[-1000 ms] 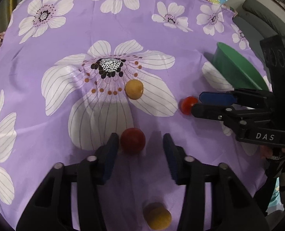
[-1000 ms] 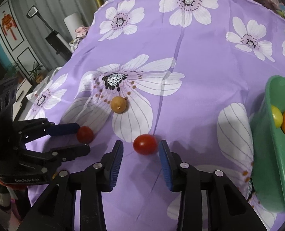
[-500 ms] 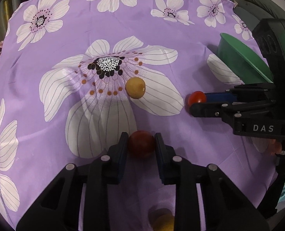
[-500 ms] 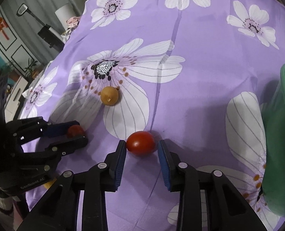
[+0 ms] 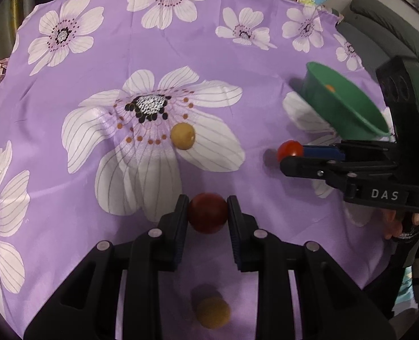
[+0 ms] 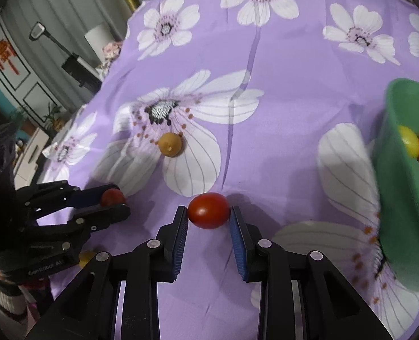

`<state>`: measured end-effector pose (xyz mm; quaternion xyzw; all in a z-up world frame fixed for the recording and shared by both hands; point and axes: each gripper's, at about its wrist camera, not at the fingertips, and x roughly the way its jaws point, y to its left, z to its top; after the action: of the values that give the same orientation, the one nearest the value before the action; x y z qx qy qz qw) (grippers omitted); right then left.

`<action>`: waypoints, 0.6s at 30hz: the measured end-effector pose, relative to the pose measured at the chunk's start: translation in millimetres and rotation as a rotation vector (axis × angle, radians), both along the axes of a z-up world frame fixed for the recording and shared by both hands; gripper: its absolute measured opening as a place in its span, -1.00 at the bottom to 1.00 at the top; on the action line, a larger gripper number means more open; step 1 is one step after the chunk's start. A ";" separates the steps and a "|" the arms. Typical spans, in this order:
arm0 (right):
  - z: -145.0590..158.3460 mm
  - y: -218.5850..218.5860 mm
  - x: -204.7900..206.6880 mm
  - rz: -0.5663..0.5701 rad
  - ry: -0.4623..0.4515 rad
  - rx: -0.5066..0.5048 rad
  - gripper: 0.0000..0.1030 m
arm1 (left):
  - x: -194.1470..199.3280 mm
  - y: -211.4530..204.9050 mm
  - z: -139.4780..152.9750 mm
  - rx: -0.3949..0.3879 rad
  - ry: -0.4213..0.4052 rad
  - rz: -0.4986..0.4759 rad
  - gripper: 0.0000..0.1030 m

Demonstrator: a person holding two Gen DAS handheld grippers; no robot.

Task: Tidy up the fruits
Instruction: 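Carry both held cherry tomatoes over the green bowl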

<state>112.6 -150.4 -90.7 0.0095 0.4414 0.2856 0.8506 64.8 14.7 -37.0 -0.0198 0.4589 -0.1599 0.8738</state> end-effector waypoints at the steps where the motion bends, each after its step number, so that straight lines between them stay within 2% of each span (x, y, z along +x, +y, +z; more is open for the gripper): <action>1: 3.8 -5.1 -3.6 -0.005 -0.008 0.012 -0.39 | -1.5 -1.2 2.1 -0.010 -0.004 0.001 -0.49; 7: 19.7 -29.6 -24.0 -0.033 -0.069 0.056 -0.39 | -8.2 -12.0 17.9 -0.091 -0.028 -0.003 -0.49; 18: 40.7 -58.1 -42.2 -0.068 -0.164 0.123 -0.39 | -4.7 -43.1 40.8 -0.102 -0.056 -0.046 -0.49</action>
<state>70.4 -208.5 -50.0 0.0534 0.3514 0.2833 0.8907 60.1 -28.4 3.7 -0.0491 0.4260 -0.2036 0.8801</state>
